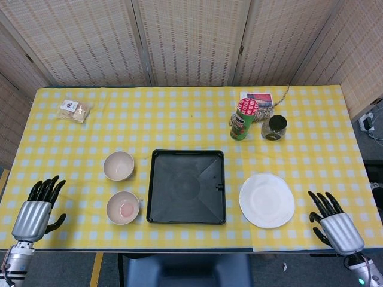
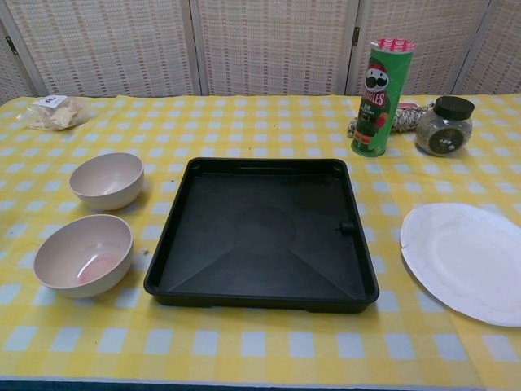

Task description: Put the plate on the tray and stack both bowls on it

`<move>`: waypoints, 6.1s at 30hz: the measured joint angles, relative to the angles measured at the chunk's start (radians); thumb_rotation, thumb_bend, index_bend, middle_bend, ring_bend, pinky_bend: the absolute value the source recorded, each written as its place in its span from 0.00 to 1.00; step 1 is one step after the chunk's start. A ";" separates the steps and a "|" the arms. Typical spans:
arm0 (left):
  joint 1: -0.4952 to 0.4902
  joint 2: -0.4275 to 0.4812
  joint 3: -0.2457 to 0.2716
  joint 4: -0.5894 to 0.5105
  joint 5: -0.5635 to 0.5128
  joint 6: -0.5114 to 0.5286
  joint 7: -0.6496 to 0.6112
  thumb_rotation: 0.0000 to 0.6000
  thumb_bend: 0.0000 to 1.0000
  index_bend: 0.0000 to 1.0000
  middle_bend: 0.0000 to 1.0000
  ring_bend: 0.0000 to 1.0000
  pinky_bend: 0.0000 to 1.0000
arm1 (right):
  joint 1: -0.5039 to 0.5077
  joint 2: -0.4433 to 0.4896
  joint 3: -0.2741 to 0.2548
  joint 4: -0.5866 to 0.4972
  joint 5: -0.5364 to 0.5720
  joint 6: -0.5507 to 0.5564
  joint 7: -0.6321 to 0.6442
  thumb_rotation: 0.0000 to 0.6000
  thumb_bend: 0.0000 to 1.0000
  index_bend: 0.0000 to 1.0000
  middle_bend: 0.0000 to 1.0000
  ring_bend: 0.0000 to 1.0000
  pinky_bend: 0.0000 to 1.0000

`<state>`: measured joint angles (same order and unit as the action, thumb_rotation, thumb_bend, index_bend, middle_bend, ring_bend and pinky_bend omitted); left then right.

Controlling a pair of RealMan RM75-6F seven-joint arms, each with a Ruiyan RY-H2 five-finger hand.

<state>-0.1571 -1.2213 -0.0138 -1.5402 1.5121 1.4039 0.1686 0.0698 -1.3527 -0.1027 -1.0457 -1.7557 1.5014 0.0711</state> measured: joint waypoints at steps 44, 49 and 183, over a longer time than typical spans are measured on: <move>0.002 0.025 -0.022 -0.003 -0.036 0.013 -0.031 1.00 0.38 0.00 0.00 0.00 0.03 | 0.095 -0.129 -0.014 0.066 0.016 -0.130 -0.095 1.00 0.37 0.49 0.05 0.04 0.00; 0.010 0.017 -0.034 -0.003 -0.048 0.037 -0.007 1.00 0.38 0.00 0.00 0.00 0.03 | 0.103 -0.150 -0.015 0.086 0.017 -0.137 -0.097 1.00 0.37 0.50 0.05 0.05 0.00; 0.022 0.061 -0.055 -0.021 -0.078 0.038 -0.071 1.00 0.46 0.00 0.08 0.04 0.03 | 0.507 -0.416 0.234 -0.225 0.176 -0.405 -0.515 1.00 0.41 0.69 0.24 0.19 0.03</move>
<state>-0.1353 -1.1605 -0.0690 -1.5617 1.4336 1.4418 0.0971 0.5769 -1.7684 0.1311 -1.2705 -1.5801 1.0963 -0.4441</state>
